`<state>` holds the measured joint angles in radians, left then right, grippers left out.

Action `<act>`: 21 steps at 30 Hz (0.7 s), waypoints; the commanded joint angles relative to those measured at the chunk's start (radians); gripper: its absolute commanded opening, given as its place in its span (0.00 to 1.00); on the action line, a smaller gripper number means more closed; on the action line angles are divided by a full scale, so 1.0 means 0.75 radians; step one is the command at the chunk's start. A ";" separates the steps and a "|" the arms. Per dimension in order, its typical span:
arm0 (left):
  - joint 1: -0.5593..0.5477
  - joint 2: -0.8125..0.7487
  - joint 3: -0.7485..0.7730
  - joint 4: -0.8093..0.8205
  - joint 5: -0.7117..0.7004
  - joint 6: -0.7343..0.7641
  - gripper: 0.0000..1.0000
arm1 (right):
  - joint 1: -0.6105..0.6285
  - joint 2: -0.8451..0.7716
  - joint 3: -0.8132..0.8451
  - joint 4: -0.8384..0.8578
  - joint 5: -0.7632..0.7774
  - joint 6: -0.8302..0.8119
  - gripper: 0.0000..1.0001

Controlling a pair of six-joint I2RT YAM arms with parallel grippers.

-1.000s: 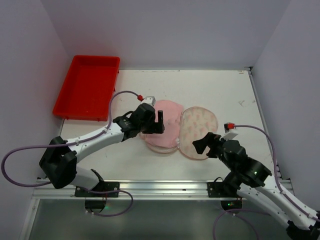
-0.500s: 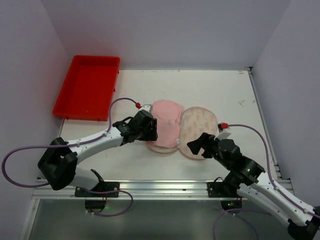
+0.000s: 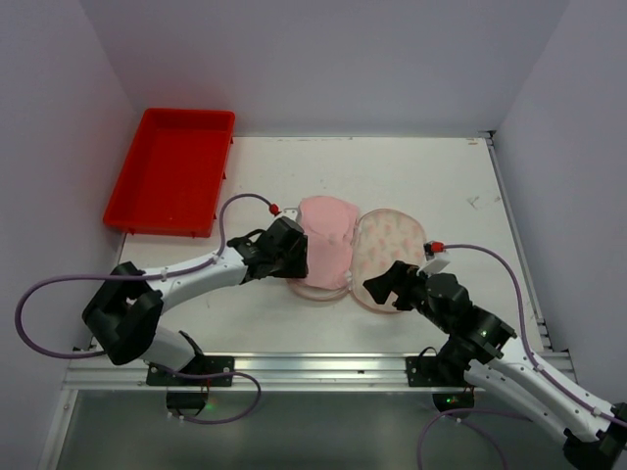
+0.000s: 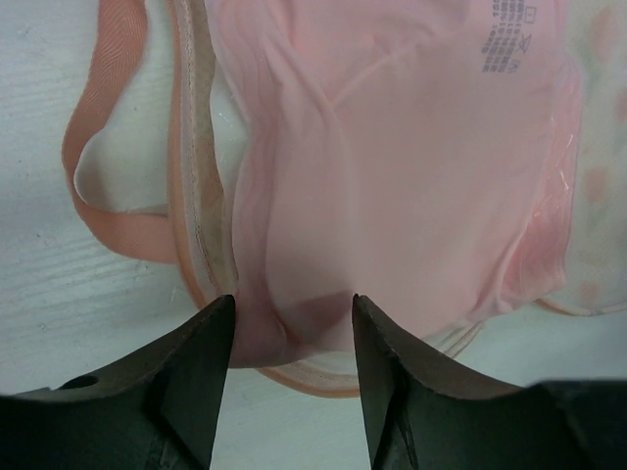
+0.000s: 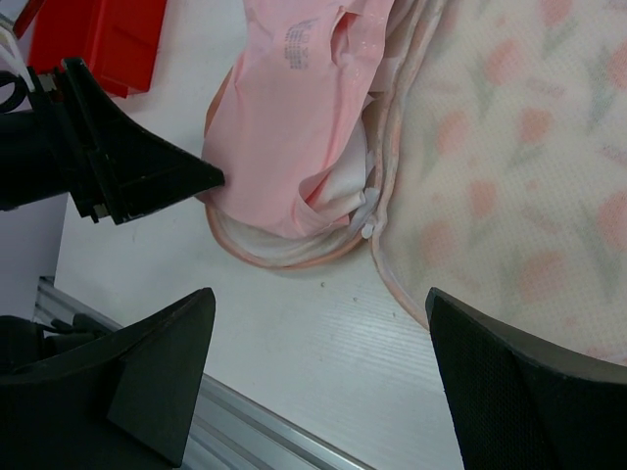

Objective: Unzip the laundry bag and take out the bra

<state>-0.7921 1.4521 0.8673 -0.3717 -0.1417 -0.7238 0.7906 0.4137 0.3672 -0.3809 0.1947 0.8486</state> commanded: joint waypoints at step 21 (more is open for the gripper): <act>0.003 -0.028 0.169 0.099 0.111 0.004 0.00 | -0.001 -0.001 -0.009 0.070 -0.016 -0.002 0.89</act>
<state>-0.7921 1.4605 0.9287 -0.3546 -0.0883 -0.7231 0.7910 0.4133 0.3546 -0.3656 0.1871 0.8486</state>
